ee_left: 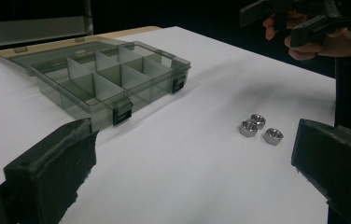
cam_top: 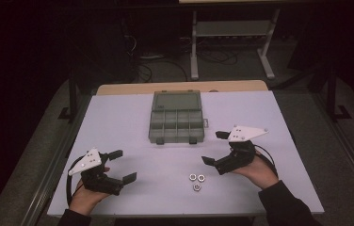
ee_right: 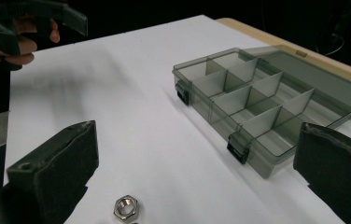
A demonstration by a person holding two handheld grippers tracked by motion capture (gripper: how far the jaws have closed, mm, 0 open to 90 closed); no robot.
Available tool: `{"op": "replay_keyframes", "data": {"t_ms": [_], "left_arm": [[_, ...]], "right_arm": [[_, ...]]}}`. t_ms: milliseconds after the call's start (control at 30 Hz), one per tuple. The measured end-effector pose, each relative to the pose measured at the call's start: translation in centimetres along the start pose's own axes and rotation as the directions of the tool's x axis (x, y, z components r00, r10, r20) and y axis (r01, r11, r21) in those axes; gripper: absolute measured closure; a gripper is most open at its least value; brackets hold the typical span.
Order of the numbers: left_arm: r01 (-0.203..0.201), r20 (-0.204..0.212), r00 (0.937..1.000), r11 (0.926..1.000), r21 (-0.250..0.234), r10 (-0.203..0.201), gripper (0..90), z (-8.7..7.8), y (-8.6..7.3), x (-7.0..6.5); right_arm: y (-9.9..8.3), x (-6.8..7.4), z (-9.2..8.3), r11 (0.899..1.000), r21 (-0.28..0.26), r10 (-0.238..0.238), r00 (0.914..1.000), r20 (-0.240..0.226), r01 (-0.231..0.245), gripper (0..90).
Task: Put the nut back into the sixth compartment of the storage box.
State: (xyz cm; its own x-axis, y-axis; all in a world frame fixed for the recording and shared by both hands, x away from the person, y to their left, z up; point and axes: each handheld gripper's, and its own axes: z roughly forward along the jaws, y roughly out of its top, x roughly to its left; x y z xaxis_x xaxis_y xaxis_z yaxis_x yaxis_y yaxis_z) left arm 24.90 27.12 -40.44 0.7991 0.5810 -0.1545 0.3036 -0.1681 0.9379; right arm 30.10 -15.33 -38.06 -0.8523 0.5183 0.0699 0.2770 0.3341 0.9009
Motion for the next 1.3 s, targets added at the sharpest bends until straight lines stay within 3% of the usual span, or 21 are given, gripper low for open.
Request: {"op": "replay_keyframes", "data": {"t_ms": [333, 600, 900, 1033, 1100, 1300], "left_arm": [[0.006, 0.001, 1.0, 1.0, 0.001, -0.006, 0.0, 0.0, 0.0, 0.0], [0.009, 0.005, 0.9999, 1.0, -0.002, -0.009, 0.0, 0.0, 0.0, 0.0], [0.002, 0.003, 1.0, 1.0, 0.003, -0.002, 0.0, 0.0, 0.0, 0.0], [0.002, 0.002, 1.0, 1.0, 0.001, -0.002, 0.0, 0.0, 0.0, 0.0], [0.0, 0.002, 1.0, 1.0, 0.0, 0.0, 0.0, 0.0, 0.0, 0.0], [0.002, 0.004, 1.0, 1.0, 0.001, -0.002, 0.0, 0.0, 0.0, 0.0]], "right_arm": [[0.7, 0.2, 1.2, 0.996, 0.084, -0.025, 0.9993, -0.027, 0.027, 0.0], [1.1, 0.3, 2.3, 0.984, 0.174, -0.023, 0.9994, -0.027, 0.027, 0.0], [1.5, 0.5, 3.1, 0.957, 0.288, -0.002, 0.9996, -0.028, 0.01, 0.0], [1.8, 0.6, 3.5, 0.944, 0.33, -0.011, 0.9995, -0.029, 0.02, 6.7], [1.9, 0.5, 3.5, 0.935, 0.352, -0.038, 0.9989, -0.028, 0.046, 9.8], [1.8, 0.6, 3.9, 0.915, 0.401, -0.023, 0.9992, -0.031, 0.033, 15.7]]}}
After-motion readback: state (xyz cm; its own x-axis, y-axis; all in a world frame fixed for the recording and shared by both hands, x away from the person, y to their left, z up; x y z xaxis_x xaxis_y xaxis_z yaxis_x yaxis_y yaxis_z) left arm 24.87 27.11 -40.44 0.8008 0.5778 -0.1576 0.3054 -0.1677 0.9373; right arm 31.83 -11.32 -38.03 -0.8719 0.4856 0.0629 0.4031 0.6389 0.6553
